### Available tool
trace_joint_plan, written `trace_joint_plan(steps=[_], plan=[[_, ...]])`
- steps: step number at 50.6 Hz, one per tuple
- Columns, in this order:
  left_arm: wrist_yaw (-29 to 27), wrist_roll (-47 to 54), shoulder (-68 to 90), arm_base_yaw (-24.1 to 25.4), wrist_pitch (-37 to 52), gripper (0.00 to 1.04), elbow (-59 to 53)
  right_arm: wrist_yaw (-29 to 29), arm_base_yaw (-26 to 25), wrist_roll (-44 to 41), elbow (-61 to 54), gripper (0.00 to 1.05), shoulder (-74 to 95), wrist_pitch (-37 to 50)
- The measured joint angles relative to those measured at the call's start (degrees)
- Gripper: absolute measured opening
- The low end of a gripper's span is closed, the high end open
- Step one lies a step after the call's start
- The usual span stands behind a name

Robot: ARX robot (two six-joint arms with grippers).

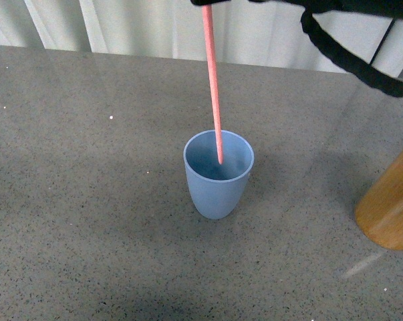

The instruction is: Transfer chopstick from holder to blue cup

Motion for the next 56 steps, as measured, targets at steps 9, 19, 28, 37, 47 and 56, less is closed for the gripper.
trace_joint_plan(steps=[9,19,28,37,47,56], plan=[[0.0,0.0,0.0,0.0,0.0,0.98,0.0,0.0,-0.3,0.2,-2.7,0.02,0.4,1.9],[0.0,0.0,0.0,0.0,0.0,0.98,0.0,-0.1,-1.2,0.3,-5.2,0.02,0.7,3.8],[0.0,0.0,0.0,0.0,0.0,0.98,0.0,-0.2,-2.4,0.5,-6.1,0.21,0.7,3.6],[0.0,0.0,0.0,0.0,0.0,0.98,0.0,0.0,-3.0,0.8,-6.2,0.50,-0.3,3.1],[0.0,0.0,0.0,0.0,0.0,0.98,0.0,0.9,-4.6,1.1,-7.4,0.87,-9.0,-1.0],[0.0,0.0,0.0,0.0,0.0,0.98,0.0,2.4,-11.3,3.8,-13.0,0.95,-26.9,-10.8]])
